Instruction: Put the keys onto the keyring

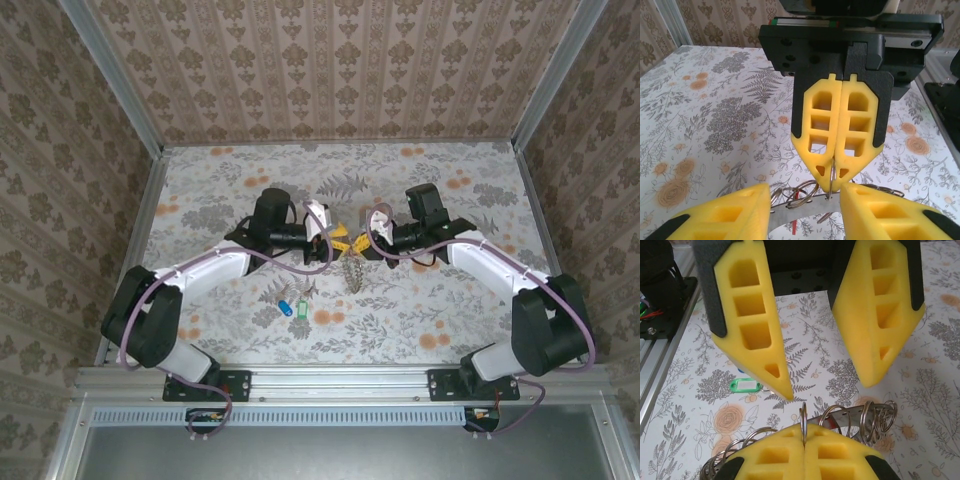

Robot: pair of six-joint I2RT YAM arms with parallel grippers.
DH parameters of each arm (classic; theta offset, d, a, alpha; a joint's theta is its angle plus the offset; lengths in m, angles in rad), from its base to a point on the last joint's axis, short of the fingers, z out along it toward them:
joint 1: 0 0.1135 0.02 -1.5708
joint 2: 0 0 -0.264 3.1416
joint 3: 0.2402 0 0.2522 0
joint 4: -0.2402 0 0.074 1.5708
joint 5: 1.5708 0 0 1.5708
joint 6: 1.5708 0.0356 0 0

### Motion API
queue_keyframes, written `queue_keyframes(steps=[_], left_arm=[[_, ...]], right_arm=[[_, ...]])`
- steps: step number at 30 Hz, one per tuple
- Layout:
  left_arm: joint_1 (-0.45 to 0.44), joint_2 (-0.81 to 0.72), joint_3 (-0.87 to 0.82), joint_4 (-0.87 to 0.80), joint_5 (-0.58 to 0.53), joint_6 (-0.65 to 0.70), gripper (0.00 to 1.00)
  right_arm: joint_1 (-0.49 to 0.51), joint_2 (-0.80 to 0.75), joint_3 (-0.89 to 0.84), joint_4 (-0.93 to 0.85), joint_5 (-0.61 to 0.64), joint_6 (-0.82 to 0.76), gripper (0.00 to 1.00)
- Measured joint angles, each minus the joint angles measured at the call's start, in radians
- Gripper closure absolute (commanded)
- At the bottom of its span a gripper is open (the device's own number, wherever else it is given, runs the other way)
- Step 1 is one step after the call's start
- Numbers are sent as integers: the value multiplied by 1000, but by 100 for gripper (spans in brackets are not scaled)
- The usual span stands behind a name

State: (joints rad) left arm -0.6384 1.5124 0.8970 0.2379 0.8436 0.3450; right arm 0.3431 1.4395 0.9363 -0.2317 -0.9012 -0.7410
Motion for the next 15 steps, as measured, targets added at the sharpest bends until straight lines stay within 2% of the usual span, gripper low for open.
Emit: queue_keyframes(steps=[6, 11, 15], left_arm=[[-8, 31, 0, -3, 0, 47, 62], [-8, 39, 1, -3, 10, 60, 76], [-8, 54, 9, -12, 18, 68, 81]], right_arm=[[0, 10, 9, -6, -11, -3, 98], [0, 22, 12, -6, -16, -9, 98], [-3, 36, 13, -5, -16, -12, 98]])
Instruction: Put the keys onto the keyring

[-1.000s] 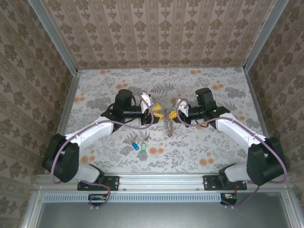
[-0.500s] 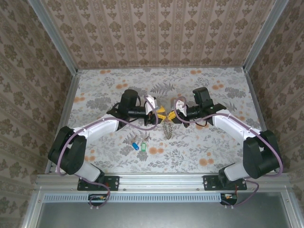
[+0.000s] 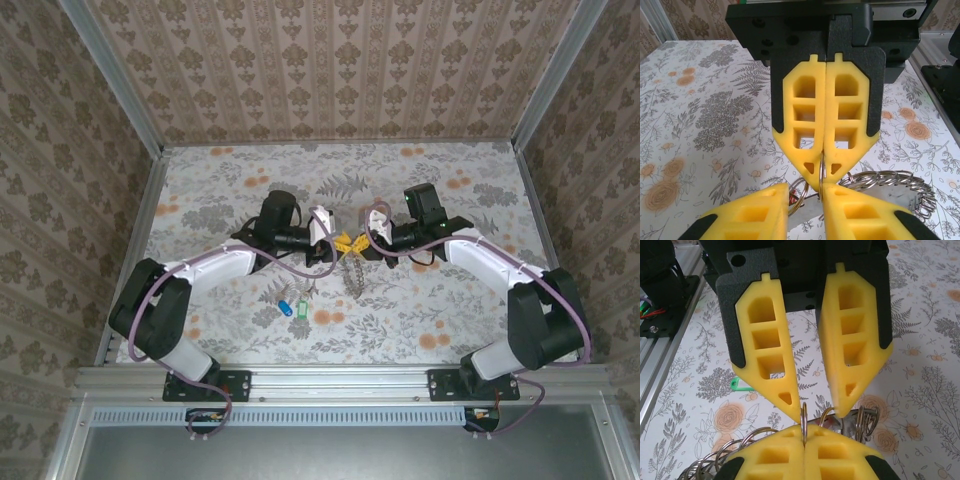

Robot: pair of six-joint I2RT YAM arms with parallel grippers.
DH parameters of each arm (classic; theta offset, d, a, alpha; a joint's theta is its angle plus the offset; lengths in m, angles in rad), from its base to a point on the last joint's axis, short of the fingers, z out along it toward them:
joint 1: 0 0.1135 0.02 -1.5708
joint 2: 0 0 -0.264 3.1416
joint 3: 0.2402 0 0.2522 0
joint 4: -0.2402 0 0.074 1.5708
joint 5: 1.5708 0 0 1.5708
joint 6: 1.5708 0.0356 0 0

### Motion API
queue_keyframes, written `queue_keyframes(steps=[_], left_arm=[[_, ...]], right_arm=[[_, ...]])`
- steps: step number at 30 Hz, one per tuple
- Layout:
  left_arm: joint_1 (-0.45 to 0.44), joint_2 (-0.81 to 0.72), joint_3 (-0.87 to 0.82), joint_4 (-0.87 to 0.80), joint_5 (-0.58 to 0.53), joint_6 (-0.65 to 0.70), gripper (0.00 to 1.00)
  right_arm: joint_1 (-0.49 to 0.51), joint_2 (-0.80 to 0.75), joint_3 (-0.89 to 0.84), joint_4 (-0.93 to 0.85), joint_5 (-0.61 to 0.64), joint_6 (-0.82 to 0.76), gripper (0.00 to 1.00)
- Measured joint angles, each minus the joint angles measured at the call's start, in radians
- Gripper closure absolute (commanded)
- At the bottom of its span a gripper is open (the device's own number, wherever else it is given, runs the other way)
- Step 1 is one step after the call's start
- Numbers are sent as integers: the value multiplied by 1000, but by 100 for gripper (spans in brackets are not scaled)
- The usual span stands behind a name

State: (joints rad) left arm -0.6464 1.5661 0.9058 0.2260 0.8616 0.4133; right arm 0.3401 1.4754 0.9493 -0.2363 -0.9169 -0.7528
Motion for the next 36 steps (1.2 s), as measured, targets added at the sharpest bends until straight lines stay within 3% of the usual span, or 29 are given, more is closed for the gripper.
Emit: queue_keyframes(steps=[9, 18, 22, 32, 36], left_arm=[[1, 6, 23, -42, 7, 15, 100], [0, 6, 29, -55, -2, 22, 100], [0, 6, 29, -55, -17, 26, 100], [-1, 6, 29, -55, -24, 29, 100], [-1, 6, 29, -56, -25, 29, 100]], right_arm=[[-6, 15, 13, 0, 0, 0, 96], [-5, 14, 15, -2, 6, -5, 83], [-3, 12, 15, -4, 26, -21, 82], [-3, -12, 9, -3, 57, -43, 86], [-3, -12, 7, 0, 77, -56, 96]])
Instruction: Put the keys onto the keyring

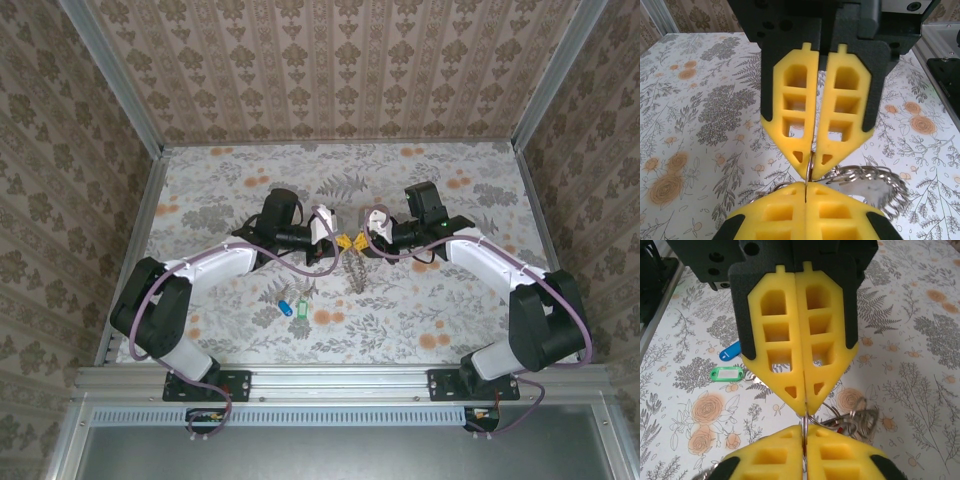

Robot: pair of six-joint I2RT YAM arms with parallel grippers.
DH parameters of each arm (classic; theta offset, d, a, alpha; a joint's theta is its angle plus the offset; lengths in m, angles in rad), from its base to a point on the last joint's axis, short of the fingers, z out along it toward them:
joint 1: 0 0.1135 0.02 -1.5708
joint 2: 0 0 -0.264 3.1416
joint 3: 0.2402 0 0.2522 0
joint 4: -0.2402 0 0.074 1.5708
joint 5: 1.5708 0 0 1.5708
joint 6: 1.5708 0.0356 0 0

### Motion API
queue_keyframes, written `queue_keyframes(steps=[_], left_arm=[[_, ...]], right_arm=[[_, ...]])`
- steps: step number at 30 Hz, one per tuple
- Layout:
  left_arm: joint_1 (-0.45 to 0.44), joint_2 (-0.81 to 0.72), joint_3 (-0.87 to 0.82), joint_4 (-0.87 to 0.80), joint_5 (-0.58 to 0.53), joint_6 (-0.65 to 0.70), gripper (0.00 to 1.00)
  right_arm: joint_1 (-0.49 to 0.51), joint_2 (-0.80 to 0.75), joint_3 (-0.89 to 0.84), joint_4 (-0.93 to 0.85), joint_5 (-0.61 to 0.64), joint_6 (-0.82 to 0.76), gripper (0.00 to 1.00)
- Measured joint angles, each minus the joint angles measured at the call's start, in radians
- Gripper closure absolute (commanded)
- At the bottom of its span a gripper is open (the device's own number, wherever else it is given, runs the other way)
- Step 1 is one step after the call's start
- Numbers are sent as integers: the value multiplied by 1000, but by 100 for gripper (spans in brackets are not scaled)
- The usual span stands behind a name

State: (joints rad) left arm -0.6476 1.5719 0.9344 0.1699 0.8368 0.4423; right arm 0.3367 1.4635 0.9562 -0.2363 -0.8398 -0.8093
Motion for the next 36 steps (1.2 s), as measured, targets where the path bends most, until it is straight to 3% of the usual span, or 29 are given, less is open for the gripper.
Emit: queue_keyframes(steps=[3, 7, 8, 22, 28, 36], left_arm=[[0, 0, 0, -1, -3, 0, 100], [0, 0, 0, -1, -2, 2, 75], [0, 0, 0, 2, 1, 2, 72], [-8, 2, -50, 82, -14, -63, 73], [-13, 3, -64, 100, -23, -83, 83], [-13, 6, -64, 106, -25, -84, 86]], right_arm=[[0, 0, 0, 1, 6, 2, 100], [0, 0, -3, 10, 6, 5, 100], [0, 0, -4, 11, 6, 9, 100], [-1, 10, -23, 65, -45, 87, 100], [-2, 32, -30, 81, -64, 106, 100], [-6, 37, -31, 82, -74, 109, 100]])
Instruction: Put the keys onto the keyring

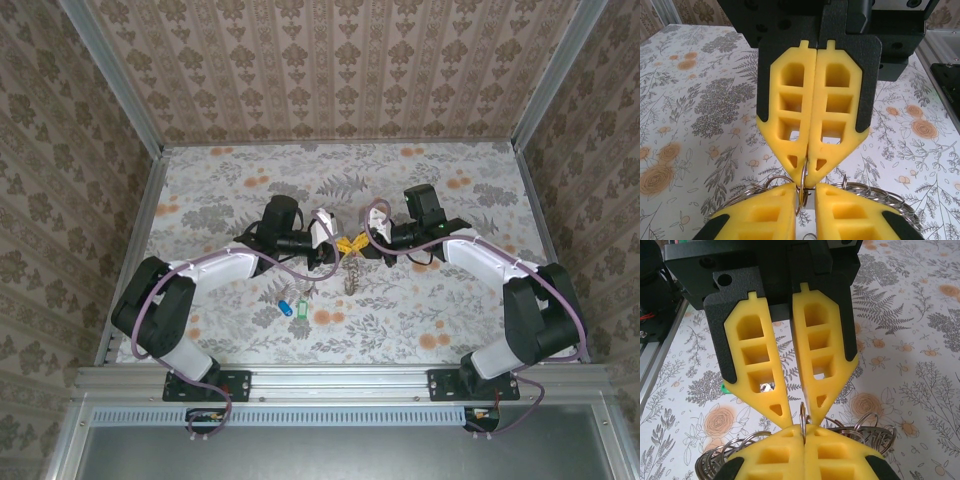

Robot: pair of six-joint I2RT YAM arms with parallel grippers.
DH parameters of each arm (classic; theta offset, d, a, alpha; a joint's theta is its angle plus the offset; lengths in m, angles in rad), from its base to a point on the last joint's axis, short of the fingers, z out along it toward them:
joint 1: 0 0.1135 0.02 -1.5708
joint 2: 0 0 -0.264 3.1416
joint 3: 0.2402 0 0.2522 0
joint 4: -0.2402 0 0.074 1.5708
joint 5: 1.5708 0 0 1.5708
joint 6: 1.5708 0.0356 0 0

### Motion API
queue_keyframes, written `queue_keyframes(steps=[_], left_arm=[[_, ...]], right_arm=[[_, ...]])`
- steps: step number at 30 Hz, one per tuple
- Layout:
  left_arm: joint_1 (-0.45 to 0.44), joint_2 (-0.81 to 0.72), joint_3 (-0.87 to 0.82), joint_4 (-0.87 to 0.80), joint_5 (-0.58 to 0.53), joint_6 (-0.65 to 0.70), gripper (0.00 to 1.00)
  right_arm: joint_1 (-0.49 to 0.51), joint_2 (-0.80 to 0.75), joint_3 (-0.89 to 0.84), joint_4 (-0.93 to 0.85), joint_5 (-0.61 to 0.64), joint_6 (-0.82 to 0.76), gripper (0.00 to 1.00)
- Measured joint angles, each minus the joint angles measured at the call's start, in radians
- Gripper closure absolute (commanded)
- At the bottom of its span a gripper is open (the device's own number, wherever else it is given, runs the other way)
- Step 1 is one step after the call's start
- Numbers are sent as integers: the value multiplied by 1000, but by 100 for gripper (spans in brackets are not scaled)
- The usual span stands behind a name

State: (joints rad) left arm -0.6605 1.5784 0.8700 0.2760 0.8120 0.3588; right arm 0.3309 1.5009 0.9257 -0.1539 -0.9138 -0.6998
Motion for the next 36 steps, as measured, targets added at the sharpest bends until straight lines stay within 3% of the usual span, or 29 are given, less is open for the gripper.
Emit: queue_keyframes(steps=[4, 9, 14, 20, 28, 36], left_arm=[[0, 0, 0, -3, 0, 2, 88], [-2, 4, 4, -16, -1, 18, 100], [-8, 13, 8, -30, -4, 24, 100], [-7, 12, 6, -29, -21, 24, 100], [-6, 12, 0, -23, -24, 24, 100], [-1, 12, -6, -4, -23, 15, 97]], right_arm=[[-1, 0, 0, -2, -4, 1, 99], [-4, 2, 0, -14, -6, 1, 98], [-6, 6, 0, -37, -4, 0, 88], [-7, 3, 0, -39, 14, -28, 84], [-7, 3, 0, -41, 27, -45, 85], [-7, 3, 0, -37, 28, -53, 100]])
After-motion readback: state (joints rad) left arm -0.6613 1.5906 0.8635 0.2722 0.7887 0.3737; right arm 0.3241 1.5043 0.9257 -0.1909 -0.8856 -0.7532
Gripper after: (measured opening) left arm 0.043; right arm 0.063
